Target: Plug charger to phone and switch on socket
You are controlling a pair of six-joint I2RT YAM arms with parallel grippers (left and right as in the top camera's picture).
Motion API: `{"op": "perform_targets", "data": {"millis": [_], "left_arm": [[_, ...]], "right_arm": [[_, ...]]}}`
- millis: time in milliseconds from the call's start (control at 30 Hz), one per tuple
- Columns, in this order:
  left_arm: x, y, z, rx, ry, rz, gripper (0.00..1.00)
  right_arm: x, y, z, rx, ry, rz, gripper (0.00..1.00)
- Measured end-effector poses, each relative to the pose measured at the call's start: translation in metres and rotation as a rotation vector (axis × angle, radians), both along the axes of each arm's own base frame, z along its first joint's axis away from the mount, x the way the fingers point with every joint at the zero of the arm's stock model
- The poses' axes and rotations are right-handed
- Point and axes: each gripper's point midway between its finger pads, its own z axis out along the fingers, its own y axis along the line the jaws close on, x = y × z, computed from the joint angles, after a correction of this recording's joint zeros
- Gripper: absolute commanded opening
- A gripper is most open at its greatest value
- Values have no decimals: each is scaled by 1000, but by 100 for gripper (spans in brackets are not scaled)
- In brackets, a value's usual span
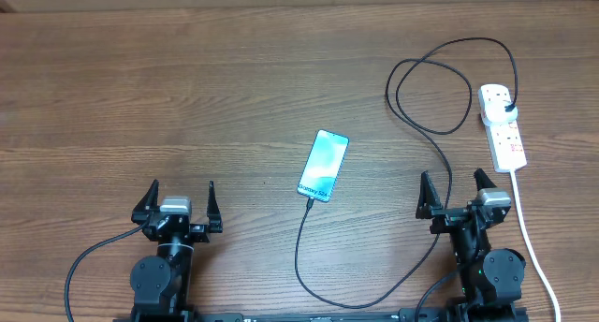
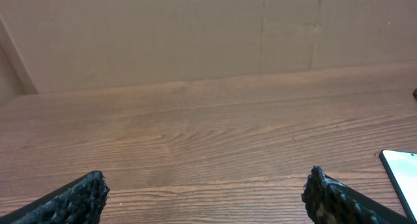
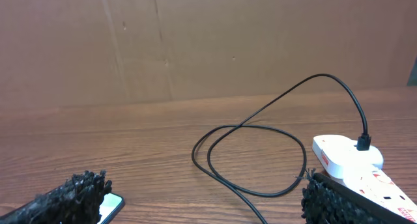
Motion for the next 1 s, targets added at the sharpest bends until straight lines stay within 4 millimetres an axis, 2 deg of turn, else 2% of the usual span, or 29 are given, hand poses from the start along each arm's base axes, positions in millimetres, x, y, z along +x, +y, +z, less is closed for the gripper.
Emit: {"op": "perform_targets", "data": {"millis": [400,1000], "left_arm": [[0,0,0,0,0,0,100],[0,0,0,0,0,0,100]], "right_arm": [[1,-11,0,1,0,-44,100],[1,-11,0,0,0,-45,100]]}}
